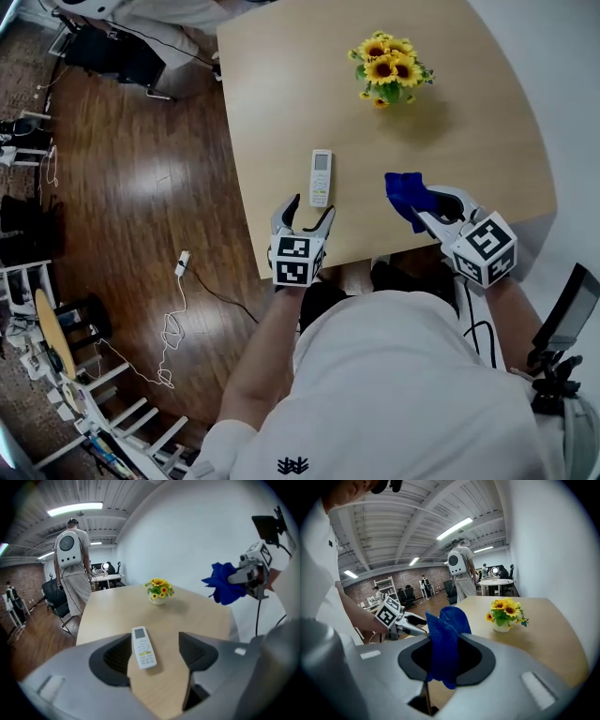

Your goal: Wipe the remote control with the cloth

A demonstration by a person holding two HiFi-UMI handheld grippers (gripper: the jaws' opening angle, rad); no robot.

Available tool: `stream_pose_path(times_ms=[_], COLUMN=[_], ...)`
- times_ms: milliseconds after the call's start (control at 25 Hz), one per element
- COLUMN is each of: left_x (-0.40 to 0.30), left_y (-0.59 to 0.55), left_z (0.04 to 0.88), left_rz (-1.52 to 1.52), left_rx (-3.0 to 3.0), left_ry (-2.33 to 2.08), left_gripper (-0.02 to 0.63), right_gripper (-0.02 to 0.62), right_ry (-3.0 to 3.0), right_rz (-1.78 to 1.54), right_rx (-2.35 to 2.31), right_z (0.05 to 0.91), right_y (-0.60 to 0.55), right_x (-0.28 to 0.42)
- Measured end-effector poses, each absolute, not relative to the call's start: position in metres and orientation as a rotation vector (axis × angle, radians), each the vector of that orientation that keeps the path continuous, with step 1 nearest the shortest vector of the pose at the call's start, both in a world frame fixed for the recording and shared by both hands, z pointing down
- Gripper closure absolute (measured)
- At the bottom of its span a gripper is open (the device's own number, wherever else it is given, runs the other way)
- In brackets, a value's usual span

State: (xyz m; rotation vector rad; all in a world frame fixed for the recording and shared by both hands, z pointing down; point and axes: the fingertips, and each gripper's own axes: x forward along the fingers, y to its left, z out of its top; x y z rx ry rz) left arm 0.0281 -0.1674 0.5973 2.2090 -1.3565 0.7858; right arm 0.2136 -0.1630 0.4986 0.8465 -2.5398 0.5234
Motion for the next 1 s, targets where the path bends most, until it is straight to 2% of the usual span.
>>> stream_pose_path(times_ms=[480,760,1000], left_x=[0.020,0.022,0.025], left_y=[-0.218,-0.225,-0.220], left_z=[0.696,0.714,0.714], left_rz=[0.921,0.934,0.860], left_rx=[2.034,2.004,2.059], left_ry=[-1.350,-1.399,-1.410], left_gripper=[0.262,0.262,0.300], right_gripper=[0.509,0.509,0.511], right_ry=[-2.420,-2.367,-2.339], right_rz=[0.611,0.633,0.639], right_rx=[0.951,0.942,0.926], right_z=[0.497,0.501,0.504], right_y=[-0.168,-0.168,-0.166], right_x=[0.227,0.225,0.226])
